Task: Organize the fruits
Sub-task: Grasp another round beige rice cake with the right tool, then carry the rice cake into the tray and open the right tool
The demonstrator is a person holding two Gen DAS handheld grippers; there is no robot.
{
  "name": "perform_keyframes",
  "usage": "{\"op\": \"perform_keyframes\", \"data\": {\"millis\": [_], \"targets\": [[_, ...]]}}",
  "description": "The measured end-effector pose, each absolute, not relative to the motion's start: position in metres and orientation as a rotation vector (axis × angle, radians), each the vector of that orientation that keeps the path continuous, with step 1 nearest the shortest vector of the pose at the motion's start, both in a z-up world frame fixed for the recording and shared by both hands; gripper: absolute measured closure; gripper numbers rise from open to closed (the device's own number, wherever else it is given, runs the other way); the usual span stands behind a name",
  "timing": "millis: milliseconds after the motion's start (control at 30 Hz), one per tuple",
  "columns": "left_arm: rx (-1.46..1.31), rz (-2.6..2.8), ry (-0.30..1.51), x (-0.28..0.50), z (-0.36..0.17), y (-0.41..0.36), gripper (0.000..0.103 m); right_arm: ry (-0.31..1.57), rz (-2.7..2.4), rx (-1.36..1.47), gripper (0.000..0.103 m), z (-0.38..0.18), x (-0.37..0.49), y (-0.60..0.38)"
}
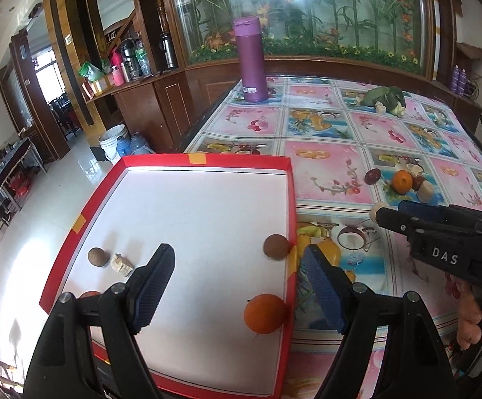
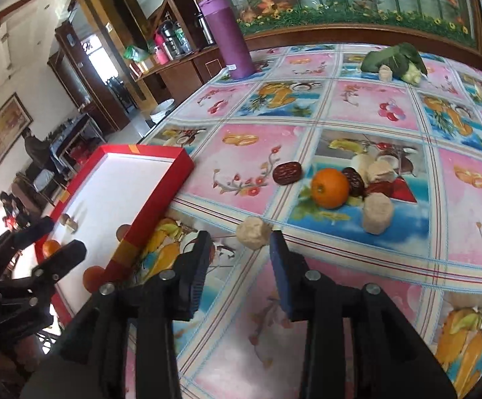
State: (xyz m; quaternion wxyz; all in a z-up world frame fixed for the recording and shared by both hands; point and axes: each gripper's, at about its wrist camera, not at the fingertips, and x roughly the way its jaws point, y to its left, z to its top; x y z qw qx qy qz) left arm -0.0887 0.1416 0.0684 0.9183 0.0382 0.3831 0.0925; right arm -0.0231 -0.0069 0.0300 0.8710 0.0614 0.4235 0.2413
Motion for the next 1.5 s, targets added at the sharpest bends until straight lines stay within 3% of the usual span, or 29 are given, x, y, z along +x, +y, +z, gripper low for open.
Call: {"op": "perform_keyframes", "data": {"millis": [300, 367, 400, 767, 1133, 1367, 1500], "targets": [[0.006, 0.225, 0.781, -0.091, 0.063, 0.177, 0.024, 0.920, 0.392, 0.023, 0.058, 0.012, -0.011, 0.019], [-0.006, 0.223, 0.782, -0.092, 0.061, 0.181, 0.024, 0.919, 0.368, -0.002, 0.074, 0.011, -0.011, 0.021], [-0.011, 0.224, 0.782, -0.093, 0.060, 0.184, 0.024, 0.914, 0.354, -0.014, 0.075, 0.011, -0.011, 0.022], [-0.070, 0.291, 0.768, -0.106, 0.060, 0.226, 0.024, 0.817, 0.542, 0.057, 0.075, 0.056, -0.016, 0.087], [-0.110, 0.355, 0.748, -0.124, 0.061, 0.256, 0.023, 0.992, 0.649, -0.087, 0.075, 0.031, -0.009, 0.198], [-0.113, 0.353, 0.769, -0.120, 0.057, 0.257, 0.023, 1.056, 0.640, -0.120, 0.073, 0.028, -0.008, 0.205], [-0.103, 0.361, 0.780, -0.111, 0.058, 0.251, 0.023, 0.999, 0.649, -0.063, 0.073, 0.050, -0.010, 0.183]]}}
